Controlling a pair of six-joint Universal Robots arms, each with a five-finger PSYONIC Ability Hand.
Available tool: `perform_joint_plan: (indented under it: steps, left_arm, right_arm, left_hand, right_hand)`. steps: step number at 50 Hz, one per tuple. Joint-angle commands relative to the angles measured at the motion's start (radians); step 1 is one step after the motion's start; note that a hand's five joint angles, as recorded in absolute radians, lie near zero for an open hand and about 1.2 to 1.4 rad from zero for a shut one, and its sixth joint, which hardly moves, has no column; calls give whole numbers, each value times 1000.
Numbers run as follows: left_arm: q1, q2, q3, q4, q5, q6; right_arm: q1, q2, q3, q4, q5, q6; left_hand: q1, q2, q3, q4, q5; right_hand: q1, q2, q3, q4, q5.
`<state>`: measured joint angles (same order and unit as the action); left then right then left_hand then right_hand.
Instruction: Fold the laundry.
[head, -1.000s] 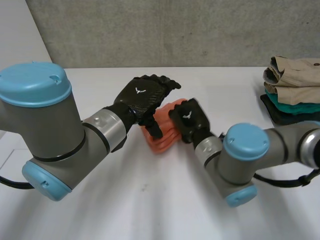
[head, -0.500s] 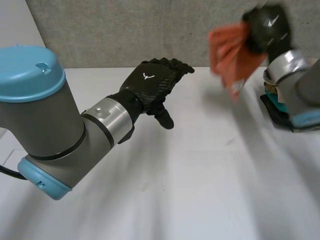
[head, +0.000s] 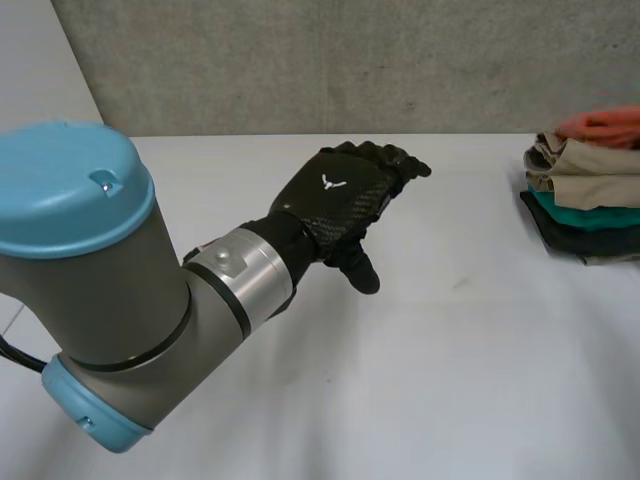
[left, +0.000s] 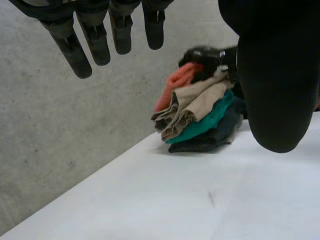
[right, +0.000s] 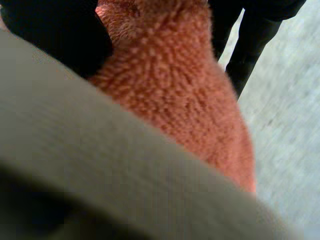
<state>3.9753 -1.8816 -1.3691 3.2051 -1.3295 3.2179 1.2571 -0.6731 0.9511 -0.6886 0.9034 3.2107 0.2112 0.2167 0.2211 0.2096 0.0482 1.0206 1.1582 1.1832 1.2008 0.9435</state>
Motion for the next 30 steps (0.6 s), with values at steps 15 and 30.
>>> perform_joint_plan:
  steps: [15, 30]
  left_arm:
    - [-18, 10, -5, 9, 12, -3]
    - [-19, 30, -24, 16, 12, -3]
  right_arm:
    - [-100, -108, 164, -46, -72, 0]
    - [-146, -209, 290, -225, -196, 245]
  left_hand:
    - [-33, -38, -43, -31, -44]
    - [-33, -38, -43, -31, -44]
  right_hand:
    - [376, 238, 213, 195, 278]
    - [376, 238, 213, 195, 278]
